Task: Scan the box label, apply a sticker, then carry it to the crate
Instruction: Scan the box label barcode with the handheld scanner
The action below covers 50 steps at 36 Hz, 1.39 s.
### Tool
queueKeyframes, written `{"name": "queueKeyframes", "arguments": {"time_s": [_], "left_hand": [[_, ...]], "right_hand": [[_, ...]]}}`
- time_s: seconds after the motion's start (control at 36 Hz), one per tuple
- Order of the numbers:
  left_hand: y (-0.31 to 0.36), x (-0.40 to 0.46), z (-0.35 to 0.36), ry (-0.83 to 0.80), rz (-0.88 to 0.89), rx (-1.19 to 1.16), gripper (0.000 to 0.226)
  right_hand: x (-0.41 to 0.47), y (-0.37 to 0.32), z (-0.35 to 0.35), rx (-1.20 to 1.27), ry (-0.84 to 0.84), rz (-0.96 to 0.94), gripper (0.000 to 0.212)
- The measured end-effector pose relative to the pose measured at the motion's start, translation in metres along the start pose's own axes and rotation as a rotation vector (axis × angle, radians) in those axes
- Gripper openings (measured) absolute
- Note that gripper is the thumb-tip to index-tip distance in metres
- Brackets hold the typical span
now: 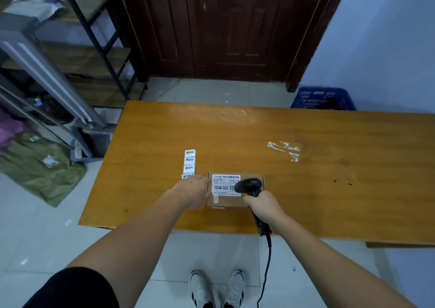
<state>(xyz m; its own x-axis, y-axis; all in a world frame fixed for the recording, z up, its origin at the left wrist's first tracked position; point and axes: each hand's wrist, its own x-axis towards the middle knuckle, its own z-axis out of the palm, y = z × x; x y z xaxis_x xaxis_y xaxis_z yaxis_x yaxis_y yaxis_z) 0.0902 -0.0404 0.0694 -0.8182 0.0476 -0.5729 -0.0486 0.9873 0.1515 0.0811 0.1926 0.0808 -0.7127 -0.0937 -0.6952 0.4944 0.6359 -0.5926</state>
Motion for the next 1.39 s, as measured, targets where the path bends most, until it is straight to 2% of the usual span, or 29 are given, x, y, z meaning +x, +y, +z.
{"name": "queueKeyframes", "arguments": {"time_s": [0.19, 0.36, 0.5, 0.72, 0.94, 1.17, 1.39], "left_hand": [[-0.002, 0.000, 0.001, 0.000, -0.015, 0.004, 0.052], [-0.004, -0.001, 0.008, 0.011, -0.017, 0.002, 0.053], [-0.005, -0.001, 0.013, 0.003, -0.027, 0.007, 0.054], [0.000, 0.000, 0.025, -0.014, -0.036, -0.014, 0.053], [-0.001, 0.003, 0.033, -0.017, -0.051, -0.027, 0.053], [0.000, 0.006, 0.033, -0.025, -0.062, -0.048, 0.052], [-0.002, 0.007, 0.025, -0.015, -0.086, -0.070, 0.052]], "right_hand": [[0.001, 0.006, -0.005, 0.000, 0.009, -0.011, 0.025], [0.020, 0.023, -0.028, -0.004, 0.196, -0.037, 0.015], [0.034, 0.052, -0.059, -0.013, 0.258, 0.014, 0.009], [0.058, 0.084, -0.078, -0.090, 0.240, 0.131, 0.019], [0.076, 0.091, -0.079, -0.159, 0.224, 0.162, 0.023], [0.092, 0.098, -0.076, -0.276, 0.272, 0.173, 0.039], [0.097, 0.100, -0.080, -0.379, 0.201, 0.191, 0.047]]}}
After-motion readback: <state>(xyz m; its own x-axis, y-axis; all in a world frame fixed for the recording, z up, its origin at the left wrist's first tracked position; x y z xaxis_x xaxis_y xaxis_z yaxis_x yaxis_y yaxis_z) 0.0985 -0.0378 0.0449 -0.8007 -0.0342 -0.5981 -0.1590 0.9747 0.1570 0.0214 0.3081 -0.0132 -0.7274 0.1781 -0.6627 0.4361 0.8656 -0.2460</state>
